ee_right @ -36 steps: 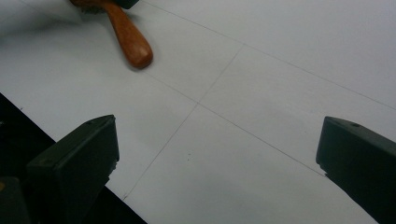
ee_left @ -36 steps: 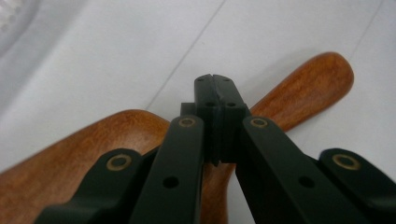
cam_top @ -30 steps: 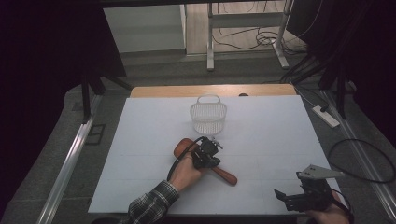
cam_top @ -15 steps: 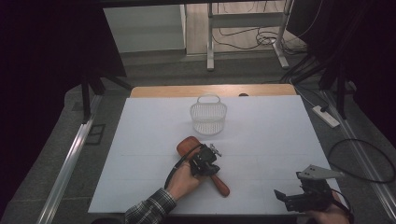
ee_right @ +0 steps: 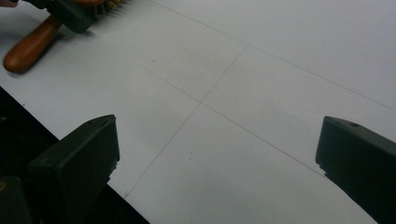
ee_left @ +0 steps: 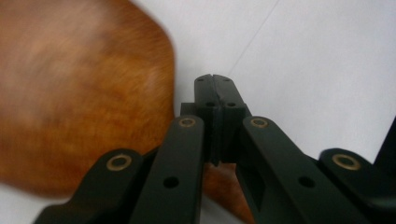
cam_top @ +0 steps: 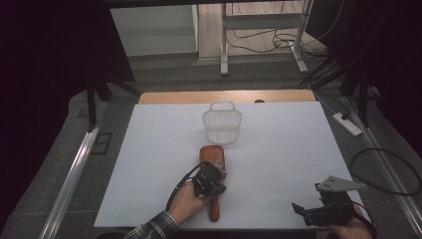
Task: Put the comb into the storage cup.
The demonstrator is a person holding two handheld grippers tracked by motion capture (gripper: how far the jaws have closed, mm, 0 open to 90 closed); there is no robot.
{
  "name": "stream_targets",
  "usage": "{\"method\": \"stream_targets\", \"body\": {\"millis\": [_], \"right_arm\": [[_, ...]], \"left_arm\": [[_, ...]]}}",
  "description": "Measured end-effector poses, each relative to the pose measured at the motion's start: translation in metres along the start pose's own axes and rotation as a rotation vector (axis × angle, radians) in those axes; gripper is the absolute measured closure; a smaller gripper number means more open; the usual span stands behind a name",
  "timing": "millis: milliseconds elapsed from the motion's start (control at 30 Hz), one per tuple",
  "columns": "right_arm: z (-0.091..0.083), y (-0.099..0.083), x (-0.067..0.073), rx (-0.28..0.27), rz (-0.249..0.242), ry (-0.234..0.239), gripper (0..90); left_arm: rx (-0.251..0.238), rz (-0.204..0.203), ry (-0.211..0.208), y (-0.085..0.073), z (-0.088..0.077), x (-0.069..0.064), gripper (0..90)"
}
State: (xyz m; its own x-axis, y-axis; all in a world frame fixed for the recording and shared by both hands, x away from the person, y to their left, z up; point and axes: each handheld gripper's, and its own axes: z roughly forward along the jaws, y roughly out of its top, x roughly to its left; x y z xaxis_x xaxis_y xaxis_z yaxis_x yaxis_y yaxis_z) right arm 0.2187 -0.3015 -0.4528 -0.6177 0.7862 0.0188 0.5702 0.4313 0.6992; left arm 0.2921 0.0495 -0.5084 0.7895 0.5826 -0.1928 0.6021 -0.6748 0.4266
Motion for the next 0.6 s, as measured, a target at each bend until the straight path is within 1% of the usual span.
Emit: {"method": "stream_targets", "body": {"millis": [67, 133, 200, 233, 300, 433, 533, 600], "right_arm": [[0.000, 0.000, 0.000, 0.000, -0.001, 0.000, 0.0], [0.000, 0.000, 0.000, 0.001, -0.001, -0.001, 0.0], [0.000, 0.000, 0.000, 0.003, -0.001, -0.001, 0.0], [0.000, 0.000, 0.000, 0.002, -0.001, -0.001, 0.0], [0.001, 0.000, 0.001, 0.003, -0.003, -0.002, 0.0], [0.001, 0.001, 0.001, 0.004, 0.001, -0.003, 0.0], [0.001, 0.001, 0.001, 0.005, 0.000, -0.003, 0.0], [0.001, 0.001, 0.001, 0.006, 0.000, -0.003, 0.0]], "left_arm": [[0.009, -0.013, -0.005, -0.006, -0.002, 0.002, 89.1], [0.020, -0.020, 0.001, -0.013, -0.004, 0.005, 89.1], [0.025, -0.024, 0.004, -0.015, -0.006, 0.007, 89.1], [0.032, -0.032, 0.008, -0.021, -0.008, 0.009, 89.1], [0.030, -0.045, 0.003, -0.026, -0.011, 0.013, 89.1], [0.029, -0.056, 0.008, -0.038, -0.017, 0.020, 89.1], [0.028, -0.062, 0.007, -0.042, -0.019, 0.022, 89.1], [0.030, -0.066, 0.013, -0.045, -0.021, 0.023, 89.1]]}}
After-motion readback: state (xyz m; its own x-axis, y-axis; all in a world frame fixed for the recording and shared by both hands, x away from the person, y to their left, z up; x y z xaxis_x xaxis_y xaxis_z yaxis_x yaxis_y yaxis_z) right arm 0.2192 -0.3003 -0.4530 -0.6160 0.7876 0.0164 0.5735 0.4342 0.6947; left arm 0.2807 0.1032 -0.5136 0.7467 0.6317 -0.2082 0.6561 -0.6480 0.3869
